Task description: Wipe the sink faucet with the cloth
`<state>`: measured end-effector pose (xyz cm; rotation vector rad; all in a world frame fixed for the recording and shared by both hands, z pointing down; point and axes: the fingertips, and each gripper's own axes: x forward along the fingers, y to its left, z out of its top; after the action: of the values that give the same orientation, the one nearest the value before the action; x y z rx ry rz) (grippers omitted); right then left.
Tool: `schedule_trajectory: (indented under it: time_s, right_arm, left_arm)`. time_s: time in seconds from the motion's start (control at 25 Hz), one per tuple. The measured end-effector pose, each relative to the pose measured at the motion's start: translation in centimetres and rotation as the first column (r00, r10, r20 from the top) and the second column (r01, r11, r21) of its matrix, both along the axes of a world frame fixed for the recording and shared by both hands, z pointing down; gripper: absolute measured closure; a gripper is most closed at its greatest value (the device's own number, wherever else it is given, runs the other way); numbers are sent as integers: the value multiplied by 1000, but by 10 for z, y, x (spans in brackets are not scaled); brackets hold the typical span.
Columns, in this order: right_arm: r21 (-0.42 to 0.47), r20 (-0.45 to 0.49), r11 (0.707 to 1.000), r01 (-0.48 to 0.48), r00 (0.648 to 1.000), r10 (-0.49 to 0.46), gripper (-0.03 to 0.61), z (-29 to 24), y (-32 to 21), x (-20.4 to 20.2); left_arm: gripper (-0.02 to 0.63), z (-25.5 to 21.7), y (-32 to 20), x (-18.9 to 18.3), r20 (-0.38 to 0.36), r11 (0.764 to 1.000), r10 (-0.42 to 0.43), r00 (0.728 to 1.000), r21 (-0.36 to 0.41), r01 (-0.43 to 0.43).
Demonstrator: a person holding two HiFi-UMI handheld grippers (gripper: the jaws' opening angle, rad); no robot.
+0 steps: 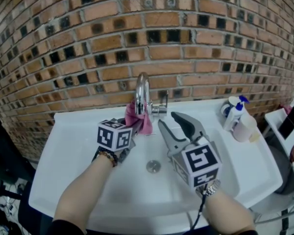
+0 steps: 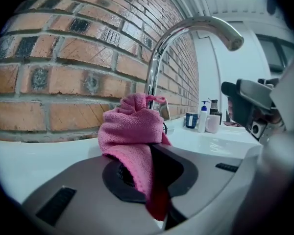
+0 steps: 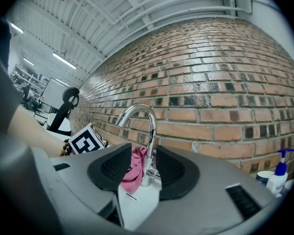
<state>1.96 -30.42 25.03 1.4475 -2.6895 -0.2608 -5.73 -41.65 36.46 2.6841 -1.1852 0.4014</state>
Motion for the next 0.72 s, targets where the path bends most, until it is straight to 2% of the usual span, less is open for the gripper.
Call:
schedule_trajectory:
  time_s: [0.72]
  right_arm:
    - [44,61,998,-33,998,30,408,-8,-2,23]
  left_arm:
    - [583,0,19,40,6,998,63,998,21,-63]
